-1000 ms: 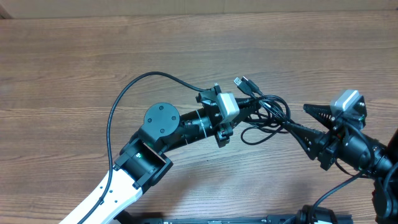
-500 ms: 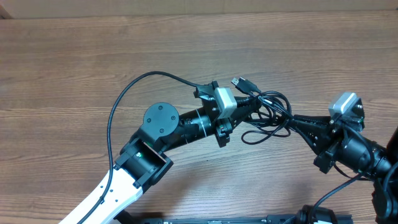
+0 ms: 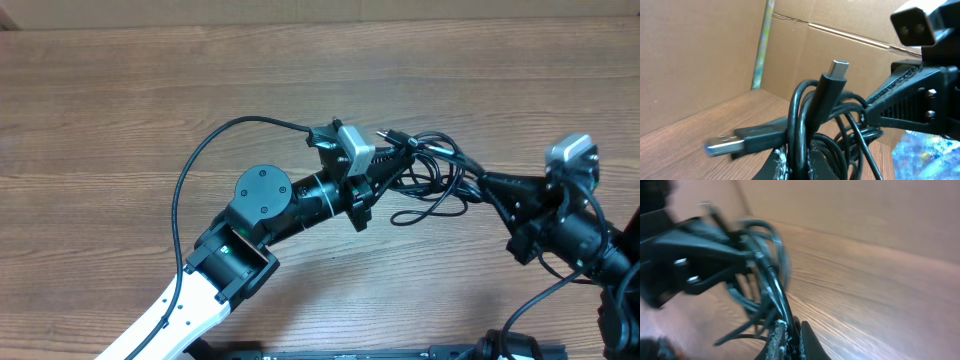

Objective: Untangle cables

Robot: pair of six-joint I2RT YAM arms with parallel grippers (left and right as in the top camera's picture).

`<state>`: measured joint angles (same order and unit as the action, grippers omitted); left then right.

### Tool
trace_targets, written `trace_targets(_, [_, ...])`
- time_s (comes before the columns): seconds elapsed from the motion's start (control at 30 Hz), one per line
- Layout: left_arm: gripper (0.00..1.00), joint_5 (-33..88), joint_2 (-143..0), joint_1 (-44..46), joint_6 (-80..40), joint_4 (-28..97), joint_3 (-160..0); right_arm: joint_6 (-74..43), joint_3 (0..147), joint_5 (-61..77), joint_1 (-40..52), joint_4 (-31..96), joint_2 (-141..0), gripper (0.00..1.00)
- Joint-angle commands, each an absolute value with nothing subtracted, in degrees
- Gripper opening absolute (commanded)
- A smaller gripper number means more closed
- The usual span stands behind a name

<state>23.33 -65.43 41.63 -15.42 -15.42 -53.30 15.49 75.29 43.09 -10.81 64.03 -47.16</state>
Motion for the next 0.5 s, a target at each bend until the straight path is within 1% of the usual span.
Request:
trace_targets(0.0, [0.04,20.4,-65.2,41.6,-17.2,-15.9,-54.3,2.8,76.1,26.3,-10.9,63.1,-47.0,0.04])
trace_targets(0.2, [0.04,20.4,-65.2,41.6,-17.2,-15.2,-54.3,-3.1,76.1,20.3,-10.9,62.9,-47.0,0.04])
trace_targets(0.3, [0.04,20.4,-65.2,41.6,-17.2,-15.0,-54.3,-2.7,76.1,21.1,-10.9,62.8,-47.0,0.04])
trace_targets(0.37, [0.04,20.4,-65.2,41.6,-17.2,-14.9,-54.3,1.3,76.1,25.4,-10.9,63.0,-47.0,0.04])
trace_targets(0.4, [0.04,20.6,-65.2,41.6,-17.2,-14.8,-54.3,4.1,76.1,28.3,-10.9,63.2,-47.0,0.10])
trace_targets(0.47, [0.04,20.6,-65.2,41.6,-17.1,-14.2,-54.3,11.0,76.1,35.9,-10.9,63.9,-47.0,0.25])
